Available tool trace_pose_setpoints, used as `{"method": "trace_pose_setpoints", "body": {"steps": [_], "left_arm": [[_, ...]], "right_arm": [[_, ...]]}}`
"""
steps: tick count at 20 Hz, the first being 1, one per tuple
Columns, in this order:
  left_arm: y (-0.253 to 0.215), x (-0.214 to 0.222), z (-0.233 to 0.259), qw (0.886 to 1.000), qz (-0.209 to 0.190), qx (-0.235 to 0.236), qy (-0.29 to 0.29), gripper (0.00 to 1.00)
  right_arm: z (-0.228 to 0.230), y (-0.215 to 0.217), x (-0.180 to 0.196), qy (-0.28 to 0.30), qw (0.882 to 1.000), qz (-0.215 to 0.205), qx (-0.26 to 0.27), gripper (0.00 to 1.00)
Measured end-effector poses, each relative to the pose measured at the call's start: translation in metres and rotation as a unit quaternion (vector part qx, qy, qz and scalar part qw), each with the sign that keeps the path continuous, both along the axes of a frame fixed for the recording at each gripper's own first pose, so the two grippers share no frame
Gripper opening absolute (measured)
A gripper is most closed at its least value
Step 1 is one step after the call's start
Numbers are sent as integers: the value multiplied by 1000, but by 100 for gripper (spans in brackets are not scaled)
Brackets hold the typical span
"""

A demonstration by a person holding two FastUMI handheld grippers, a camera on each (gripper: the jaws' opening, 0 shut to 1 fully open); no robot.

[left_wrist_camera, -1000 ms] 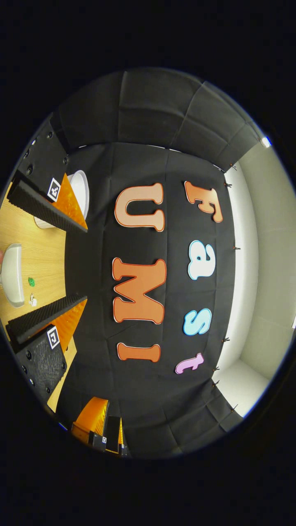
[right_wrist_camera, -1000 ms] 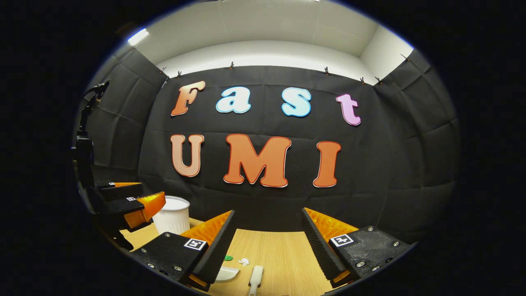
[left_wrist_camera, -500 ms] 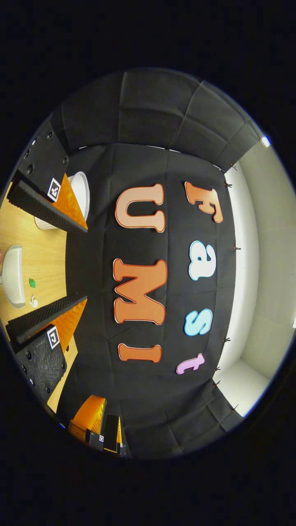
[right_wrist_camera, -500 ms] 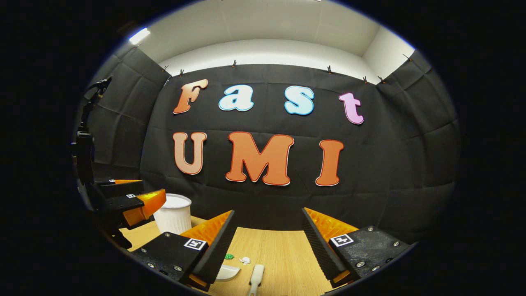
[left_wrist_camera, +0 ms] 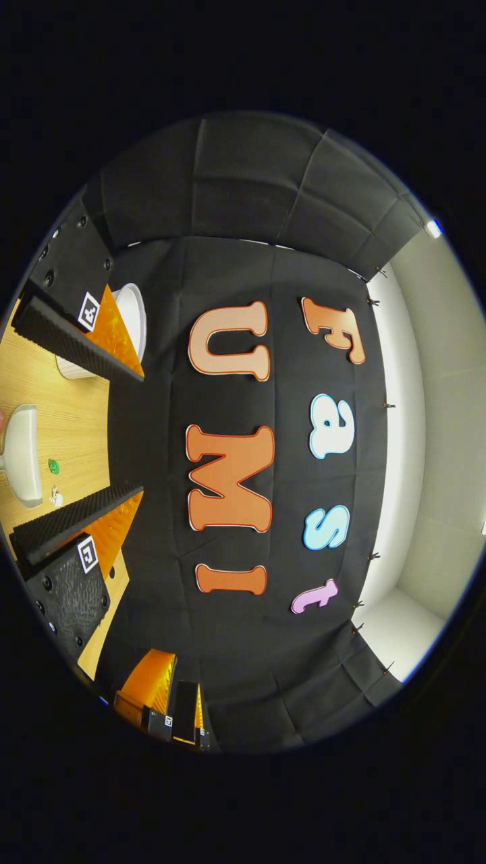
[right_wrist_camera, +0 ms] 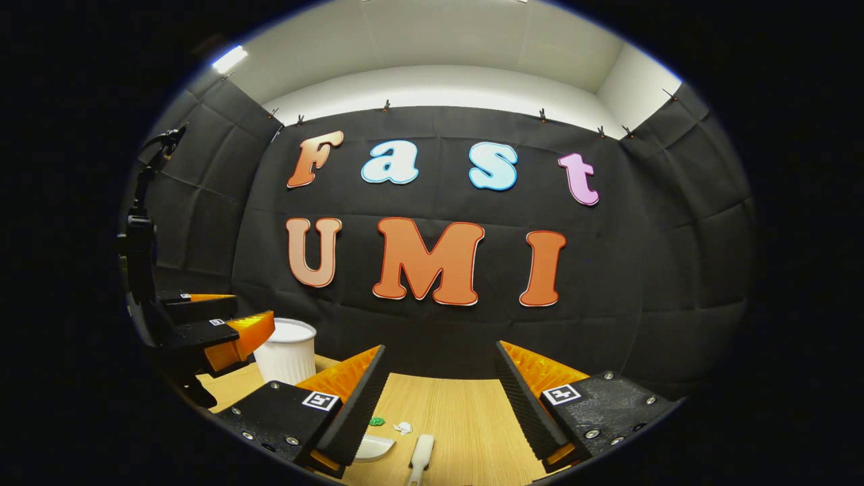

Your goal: Pick up the small broom and dustpan from the desktop, sweep the trash into the dustpan with the broom, and then empty the trash into the garbage bin.

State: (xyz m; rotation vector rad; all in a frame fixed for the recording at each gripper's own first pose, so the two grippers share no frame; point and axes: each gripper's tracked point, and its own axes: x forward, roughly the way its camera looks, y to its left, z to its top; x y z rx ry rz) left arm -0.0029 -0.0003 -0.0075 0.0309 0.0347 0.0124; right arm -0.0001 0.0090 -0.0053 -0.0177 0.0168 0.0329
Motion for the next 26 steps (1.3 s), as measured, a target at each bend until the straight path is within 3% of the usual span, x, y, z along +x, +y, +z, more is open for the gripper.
{"method": "trace_pose_setpoints", "body": {"steps": [4, 11, 19, 22, 26], "left_arm": [[0, -1, 3, 1000, 1, 1, -4, 94], [20, 3, 25, 999, -31, 8, -38, 95], [14, 16, 38, 988, -124, 74, -50, 93], [2, 0, 30, 990, -126, 43, -40, 93], [-8, -8, -6, 997, -77, -29, -1, 93]], "right_arm": [[-1, -1, 1, 2, 1000, 0, 2, 94], [5, -9, 7, -7, 1000, -8, 2, 94], [2, 4, 11, -5, 1000, 13, -4, 94], [1, 4, 8, -9, 1000, 17, -10, 94], [-11, 1, 10, 6, 1000, 19, -12, 93]]}}
